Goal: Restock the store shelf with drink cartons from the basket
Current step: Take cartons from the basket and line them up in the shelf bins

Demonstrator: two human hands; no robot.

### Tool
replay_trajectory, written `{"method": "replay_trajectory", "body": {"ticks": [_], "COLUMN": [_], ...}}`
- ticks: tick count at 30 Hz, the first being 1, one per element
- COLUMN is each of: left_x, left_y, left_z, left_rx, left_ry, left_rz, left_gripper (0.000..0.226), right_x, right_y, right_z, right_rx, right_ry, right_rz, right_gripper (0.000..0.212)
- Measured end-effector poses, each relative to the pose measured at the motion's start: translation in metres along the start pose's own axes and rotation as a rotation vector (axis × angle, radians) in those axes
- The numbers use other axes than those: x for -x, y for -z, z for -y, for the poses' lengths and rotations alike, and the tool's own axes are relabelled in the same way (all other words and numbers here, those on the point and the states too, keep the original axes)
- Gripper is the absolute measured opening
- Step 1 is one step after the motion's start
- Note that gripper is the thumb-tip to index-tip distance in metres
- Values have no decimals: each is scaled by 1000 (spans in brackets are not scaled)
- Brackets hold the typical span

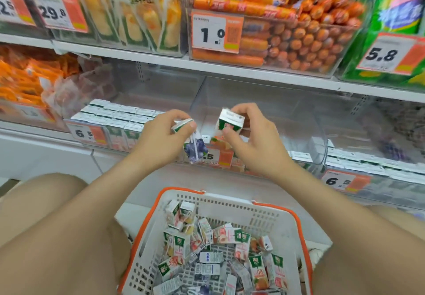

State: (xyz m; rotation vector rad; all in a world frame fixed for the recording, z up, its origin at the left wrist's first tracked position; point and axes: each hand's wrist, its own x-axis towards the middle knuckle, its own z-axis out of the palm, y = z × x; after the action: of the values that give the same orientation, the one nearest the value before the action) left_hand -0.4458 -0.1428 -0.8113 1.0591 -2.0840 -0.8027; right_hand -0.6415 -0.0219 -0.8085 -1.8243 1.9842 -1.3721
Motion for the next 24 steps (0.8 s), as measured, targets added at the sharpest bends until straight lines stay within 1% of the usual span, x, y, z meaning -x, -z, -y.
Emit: {"method": "replay_trajectory", "body": {"ticks": [2, 4, 6, 9, 11, 14, 17, 19, 21, 23, 24], "left_x": [-5, -11, -18, -27, -31, -34, -33, -30, -27, -24, -22], "left_y": [-4, -7, -10, -13, -14, -13, -12, -13, -15, -18, -20], "left_z": [1, -1, -4, -2, 1, 1, 2, -2, -8, -14, -17], "left_rx": [-38, -77, -76, -55, -46, -4, 36, 39, 69, 126, 152], "left_ry": [27, 46, 66, 75, 90, 116, 116, 77, 29, -6, -16], "left_rz": [-31, -29, -33, -41, -53, -47, -34, -32, -19, 1, 5], "left_gripper": [18, 24, 25, 27, 27, 24, 24, 25, 21, 18, 18], "right_x": [-21, -41, -56, -67, -75, -87, -90, -87, -84, -83, -81], "right_y": [0, -5, -18, -45, -62, -70, -66, -60, -51, -35, -25], "right_z": [-11, -23, -35, -48, -51, -48, -52, -53, -49, -42, -37], "right_rx": [95, 229, 299, 221, 221, 293, 290, 307, 347, 334, 284], "right_ry": [109, 173, 124, -46, -124, -133, -156, -155, -91, -40, -44], "right_rz": [26, 110, 190, 206, 286, 515, 609, 654, 633, 515, 440], "right_gripper": [27, 31, 30, 26, 22, 19, 21, 24, 30, 34, 34]}}
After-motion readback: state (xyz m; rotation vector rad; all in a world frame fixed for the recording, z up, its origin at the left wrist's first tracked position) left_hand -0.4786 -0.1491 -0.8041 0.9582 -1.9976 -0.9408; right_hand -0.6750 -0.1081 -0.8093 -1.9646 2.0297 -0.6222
